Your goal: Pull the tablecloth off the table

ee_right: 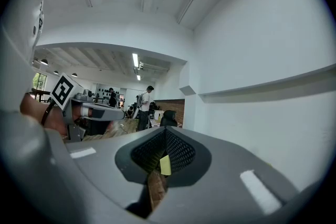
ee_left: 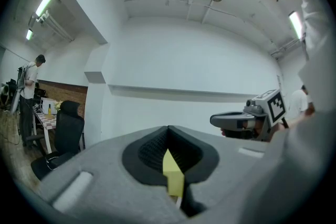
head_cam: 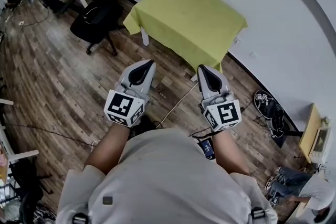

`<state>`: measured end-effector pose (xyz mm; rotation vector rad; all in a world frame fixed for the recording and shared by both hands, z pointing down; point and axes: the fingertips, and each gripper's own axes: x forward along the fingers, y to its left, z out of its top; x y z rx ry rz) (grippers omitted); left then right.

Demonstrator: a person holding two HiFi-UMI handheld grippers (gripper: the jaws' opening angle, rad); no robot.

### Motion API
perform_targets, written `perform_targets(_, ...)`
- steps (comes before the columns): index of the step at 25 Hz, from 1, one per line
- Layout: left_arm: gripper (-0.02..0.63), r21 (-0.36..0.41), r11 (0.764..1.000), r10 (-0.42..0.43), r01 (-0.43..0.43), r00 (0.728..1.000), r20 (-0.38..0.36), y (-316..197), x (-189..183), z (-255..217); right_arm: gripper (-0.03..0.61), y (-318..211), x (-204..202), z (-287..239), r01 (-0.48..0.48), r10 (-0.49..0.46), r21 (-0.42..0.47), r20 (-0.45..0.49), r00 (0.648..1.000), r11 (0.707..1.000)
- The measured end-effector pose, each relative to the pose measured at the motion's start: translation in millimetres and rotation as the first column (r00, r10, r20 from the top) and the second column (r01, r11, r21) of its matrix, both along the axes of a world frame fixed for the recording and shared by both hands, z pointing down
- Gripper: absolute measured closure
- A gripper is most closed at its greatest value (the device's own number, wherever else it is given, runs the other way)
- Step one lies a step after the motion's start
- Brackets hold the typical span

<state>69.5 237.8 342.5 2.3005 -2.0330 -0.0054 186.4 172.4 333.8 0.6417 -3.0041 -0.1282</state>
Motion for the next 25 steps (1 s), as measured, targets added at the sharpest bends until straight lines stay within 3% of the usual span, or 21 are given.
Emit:
perform_targets(9,0.612,-0.016,0.999,0.049,-0.048,0.999,0.014,-15.6,-89.2,-7.2,0.568,-26.1,-86.5,7.6,-0.047,0.046,-0.033,-0.018,0.999,0.998)
perform_targets(17,0.612,-0.036,0.997,0.065,-0.065,0.998,0.006,-32.1,-121.3,2.3,0.568,-42.4,-122.6,17.3,-0.044,0.042,-0.068,-0.033,0.999,0.997)
perform_targets(25,0.612,-0.049,0.998,0.048,-0.047,0.999,0.011,-90.3,-136.0,14.5,0.568,-106.9,-139.4,31.5,-0.025,0.025,-0.096,-0.010,1.000,0.995)
